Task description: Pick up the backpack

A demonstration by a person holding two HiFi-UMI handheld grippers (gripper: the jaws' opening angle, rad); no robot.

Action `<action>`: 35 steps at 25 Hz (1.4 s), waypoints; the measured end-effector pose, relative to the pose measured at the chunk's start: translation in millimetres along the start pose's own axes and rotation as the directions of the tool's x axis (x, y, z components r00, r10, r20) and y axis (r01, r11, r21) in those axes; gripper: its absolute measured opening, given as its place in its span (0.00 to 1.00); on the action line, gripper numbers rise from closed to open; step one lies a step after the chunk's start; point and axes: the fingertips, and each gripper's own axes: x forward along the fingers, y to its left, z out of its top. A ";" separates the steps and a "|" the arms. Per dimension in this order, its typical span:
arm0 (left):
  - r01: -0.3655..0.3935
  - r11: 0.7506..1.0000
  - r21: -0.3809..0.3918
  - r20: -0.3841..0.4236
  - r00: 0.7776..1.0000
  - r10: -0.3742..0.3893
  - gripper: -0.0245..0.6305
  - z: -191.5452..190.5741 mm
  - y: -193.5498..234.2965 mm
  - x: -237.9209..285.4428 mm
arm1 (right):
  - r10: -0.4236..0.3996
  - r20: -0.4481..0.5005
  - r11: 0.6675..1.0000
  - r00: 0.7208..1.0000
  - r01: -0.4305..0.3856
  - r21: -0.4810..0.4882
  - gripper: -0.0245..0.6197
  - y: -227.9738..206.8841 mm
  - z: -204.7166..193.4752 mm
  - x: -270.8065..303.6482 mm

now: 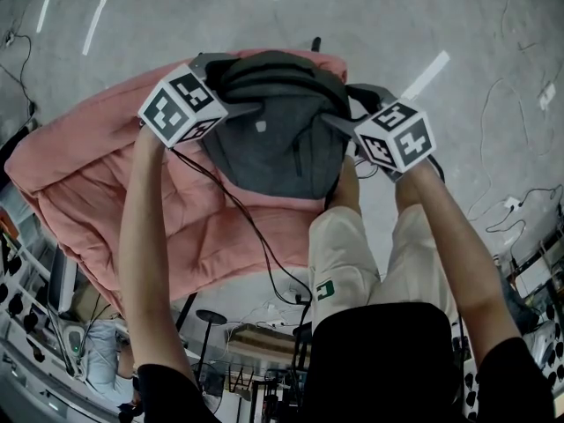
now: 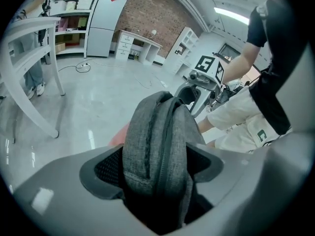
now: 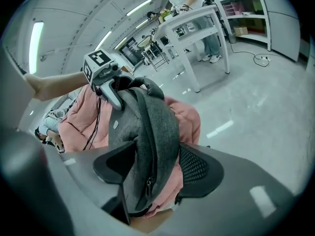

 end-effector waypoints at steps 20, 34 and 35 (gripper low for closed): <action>-0.103 0.995 0.001 -0.037 0.994 0.103 0.56 0.5 -38.1 -3.3 | -0.001 0.006 0.999 1.000 0.001 -0.047 0.44 16.7 -23.9 -15.2; -0.199 0.979 0.037 -0.030 0.979 0.201 0.48 13.8 -91.6 -6.1 | 0.042 0.027 0.994 0.999 -0.039 -0.098 0.37 32.8 -55.4 -42.9; -0.206 0.977 0.045 -0.029 0.978 0.208 0.47 14.9 -95.1 -7.5 | 0.045 0.035 0.994 0.998 -0.041 -0.102 0.36 35.0 -56.7 -45.5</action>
